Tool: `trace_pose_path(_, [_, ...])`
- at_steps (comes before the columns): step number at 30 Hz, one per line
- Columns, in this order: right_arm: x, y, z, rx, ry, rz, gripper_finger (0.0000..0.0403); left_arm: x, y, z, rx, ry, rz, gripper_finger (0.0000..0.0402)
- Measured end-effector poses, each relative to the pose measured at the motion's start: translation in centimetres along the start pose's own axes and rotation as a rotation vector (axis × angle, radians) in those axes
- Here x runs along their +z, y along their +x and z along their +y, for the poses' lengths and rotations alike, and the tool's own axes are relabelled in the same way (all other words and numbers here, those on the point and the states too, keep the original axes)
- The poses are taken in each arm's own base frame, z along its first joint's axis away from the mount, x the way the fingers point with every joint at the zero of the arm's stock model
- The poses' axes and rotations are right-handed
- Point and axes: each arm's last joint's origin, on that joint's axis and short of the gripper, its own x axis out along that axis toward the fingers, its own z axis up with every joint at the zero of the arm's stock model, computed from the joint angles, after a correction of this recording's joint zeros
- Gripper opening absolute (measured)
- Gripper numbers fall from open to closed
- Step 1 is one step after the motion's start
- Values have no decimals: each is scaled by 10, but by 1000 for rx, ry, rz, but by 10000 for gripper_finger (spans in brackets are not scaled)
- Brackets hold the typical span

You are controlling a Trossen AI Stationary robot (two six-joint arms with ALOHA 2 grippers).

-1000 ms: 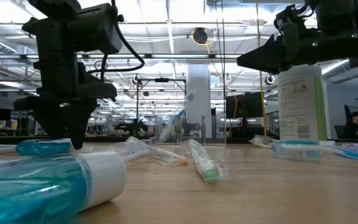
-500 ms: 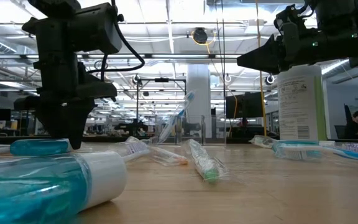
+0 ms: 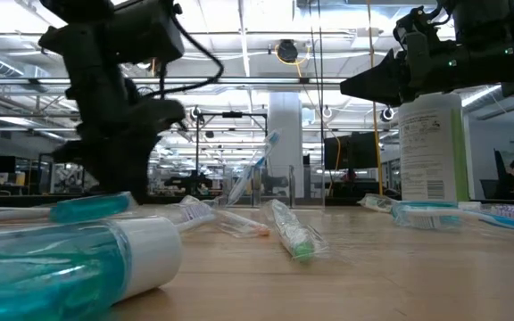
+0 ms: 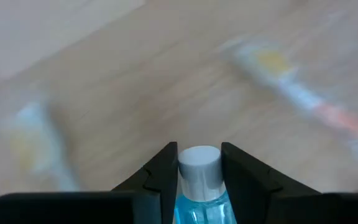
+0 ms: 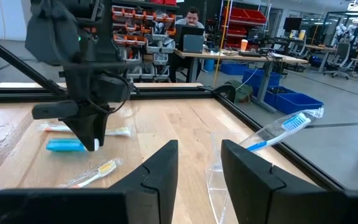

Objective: Pick & Place toothbrushing station
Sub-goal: Put the top left blue mouthwash into the transparent organizer

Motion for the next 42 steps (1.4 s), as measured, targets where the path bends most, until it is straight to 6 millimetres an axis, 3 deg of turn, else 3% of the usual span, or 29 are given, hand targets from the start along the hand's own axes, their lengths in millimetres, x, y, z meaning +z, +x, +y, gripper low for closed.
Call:
trace_pose_path(7, [0, 0, 0, 0, 0, 0, 114, 35, -6, -15, -230, 113, -205, 102])
trace_pose_path(14, [0, 0, 0, 0, -1, 0, 114, 88, -25, -18, -402, 288, -564, 109])
trace_pose_path(20, [0, 1, -2, -12, 1, 0, 114, 122, -48, -17, -426, 429, -934, 105])
trace_pose_path(25, [0, 1, -5, -25, 1, 1, 114, 137, -57, -11, -335, 482, -1109, 107])
trace_pose_path(30, [0, 2, -7, -38, 2, 2, 114, 145, -43, -8, -292, 455, -1151, 108])
trace_pose_path(42, [0, 2, -8, -39, 2, 2, 114, 168, 14, 1, -229, 407, -1176, 108])
